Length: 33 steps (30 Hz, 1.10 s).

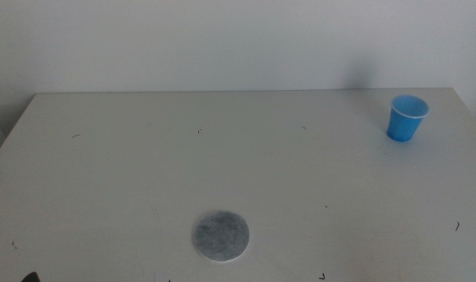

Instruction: Place an empty cup on a cup mat.

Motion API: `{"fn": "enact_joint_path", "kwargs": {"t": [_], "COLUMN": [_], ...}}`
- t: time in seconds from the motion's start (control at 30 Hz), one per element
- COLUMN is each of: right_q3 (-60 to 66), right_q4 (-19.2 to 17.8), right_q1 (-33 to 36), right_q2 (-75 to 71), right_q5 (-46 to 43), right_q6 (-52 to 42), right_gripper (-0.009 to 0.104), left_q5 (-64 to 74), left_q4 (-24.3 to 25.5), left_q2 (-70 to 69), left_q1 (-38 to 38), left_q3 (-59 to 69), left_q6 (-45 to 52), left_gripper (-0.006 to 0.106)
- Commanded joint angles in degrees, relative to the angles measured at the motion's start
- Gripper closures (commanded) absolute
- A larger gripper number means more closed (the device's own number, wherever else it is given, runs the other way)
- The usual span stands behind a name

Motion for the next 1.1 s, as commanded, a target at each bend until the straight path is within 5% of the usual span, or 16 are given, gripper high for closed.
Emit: {"fn": "enact_joint_path", "kwargs": {"t": [0.0, 0.33, 0.83, 1.07], "right_q3": [-1.74, -12.89, -36.42, -51.07], "right_q4": [-0.46, -0.66, -0.43, 2.66], "right_q1": [-0.38, -0.38, -0.38, -0.38], "right_q2": [-1.43, 5.14, 33.49, 46.39], "right_q5": [-3.07, 4.32, 8.66, 13.48], "right_q6": [-0.70, -0.70, -0.57, 3.23], "right_gripper": [0.019, 0.019, 0.019, 0.019], "left_q5": [-3.78, -3.78, -3.78, -3.78], "left_q4": [0.02, 0.02, 0.02, 0.02], "left_q2": [-0.71, -0.71, -0.71, -0.71], "left_q1": [0.06, 0.06, 0.06, 0.06], "left_q3": [-0.34, -0.34, -0.34, -0.34], "left_q6": [-0.61, -0.61, -0.61, -0.61], "left_gripper": [-0.005, -0.005, -0.005, -0.005]}}
